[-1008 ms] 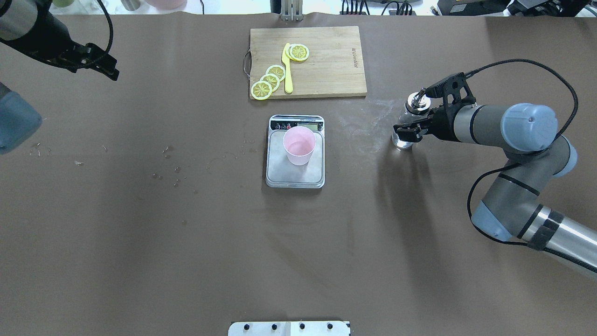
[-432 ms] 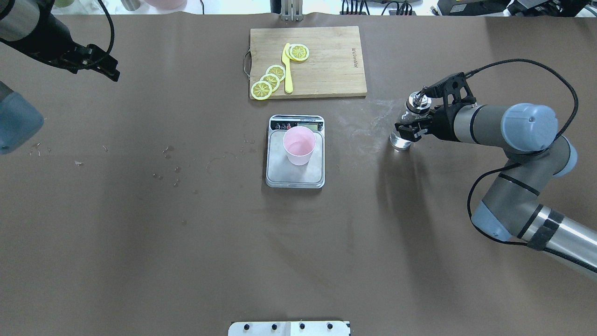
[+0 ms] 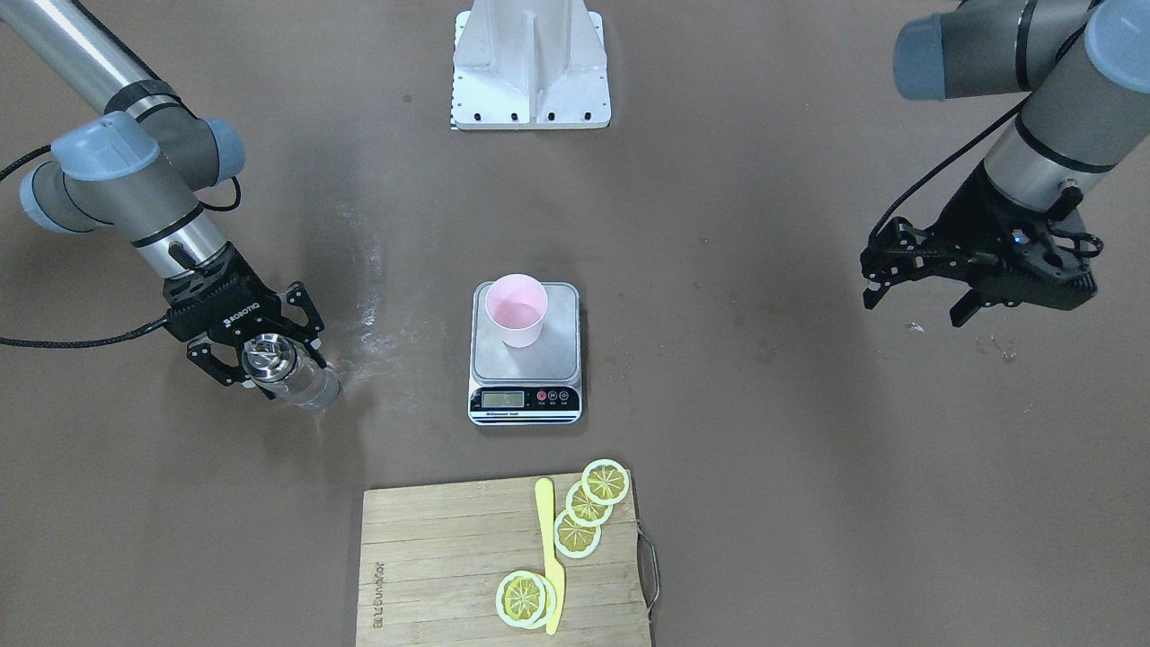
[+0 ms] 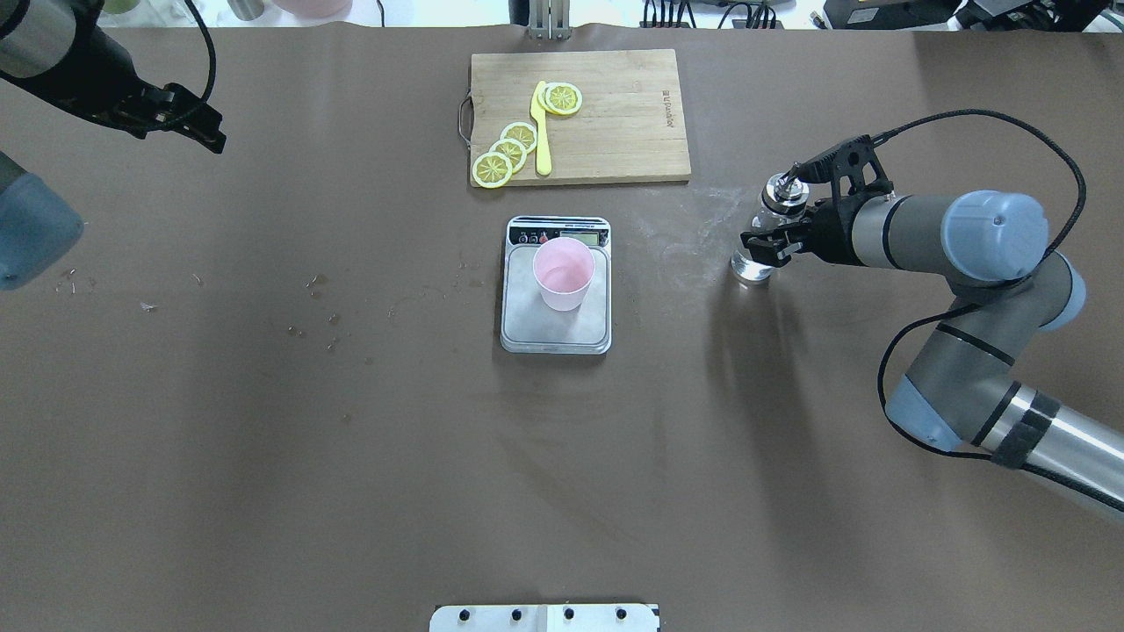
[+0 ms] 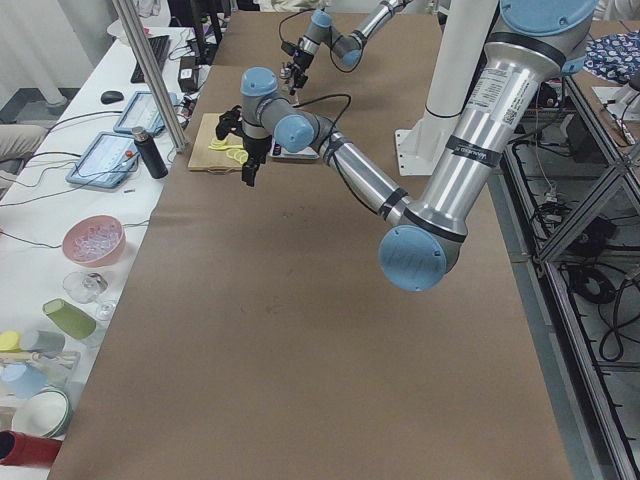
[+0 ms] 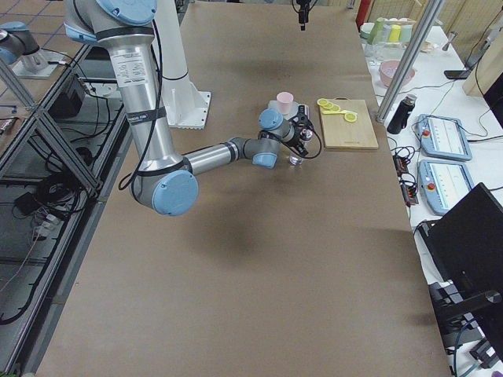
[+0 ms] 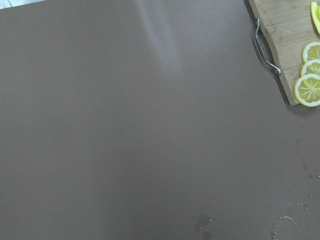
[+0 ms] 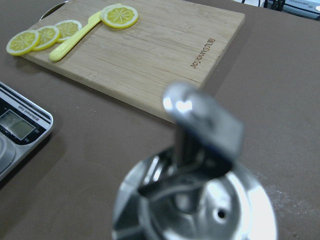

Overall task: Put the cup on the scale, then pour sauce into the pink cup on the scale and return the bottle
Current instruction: 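Lower the right gripper around the glass sauce bottle and close it, then lift the sauce bottle with the right gripper and carry it over the pink cup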

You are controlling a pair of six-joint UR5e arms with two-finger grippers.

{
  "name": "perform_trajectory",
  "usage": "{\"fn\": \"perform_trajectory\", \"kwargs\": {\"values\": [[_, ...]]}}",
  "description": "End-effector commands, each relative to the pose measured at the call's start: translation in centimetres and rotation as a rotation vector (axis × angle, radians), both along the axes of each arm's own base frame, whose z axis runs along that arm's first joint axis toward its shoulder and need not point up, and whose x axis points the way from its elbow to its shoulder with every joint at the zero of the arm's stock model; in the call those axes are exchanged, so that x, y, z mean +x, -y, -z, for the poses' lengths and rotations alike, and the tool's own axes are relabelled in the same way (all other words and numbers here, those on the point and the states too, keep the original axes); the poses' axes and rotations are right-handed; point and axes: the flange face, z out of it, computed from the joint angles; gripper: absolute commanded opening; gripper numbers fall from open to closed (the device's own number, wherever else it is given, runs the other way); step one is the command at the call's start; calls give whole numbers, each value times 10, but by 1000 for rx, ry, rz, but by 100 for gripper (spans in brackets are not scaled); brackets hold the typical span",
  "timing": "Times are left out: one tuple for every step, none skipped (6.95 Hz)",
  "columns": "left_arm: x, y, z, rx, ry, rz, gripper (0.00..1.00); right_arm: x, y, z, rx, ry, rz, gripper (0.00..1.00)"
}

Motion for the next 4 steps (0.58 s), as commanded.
{"fn": "perform_trajectory", "kwargs": {"values": [[0, 0, 0, 0, 0, 0, 97, 19, 8, 40, -62, -81, 2, 0], [0, 0, -1, -2, 0, -1, 97, 27, 6, 77, -73, -133, 3, 0], [1, 2, 2, 1, -2, -1, 97, 31, -1, 101, -89, -177, -6, 0], [1, 2, 1, -2, -1, 0, 97, 24, -9, 116, -91, -224, -14, 0]]}}
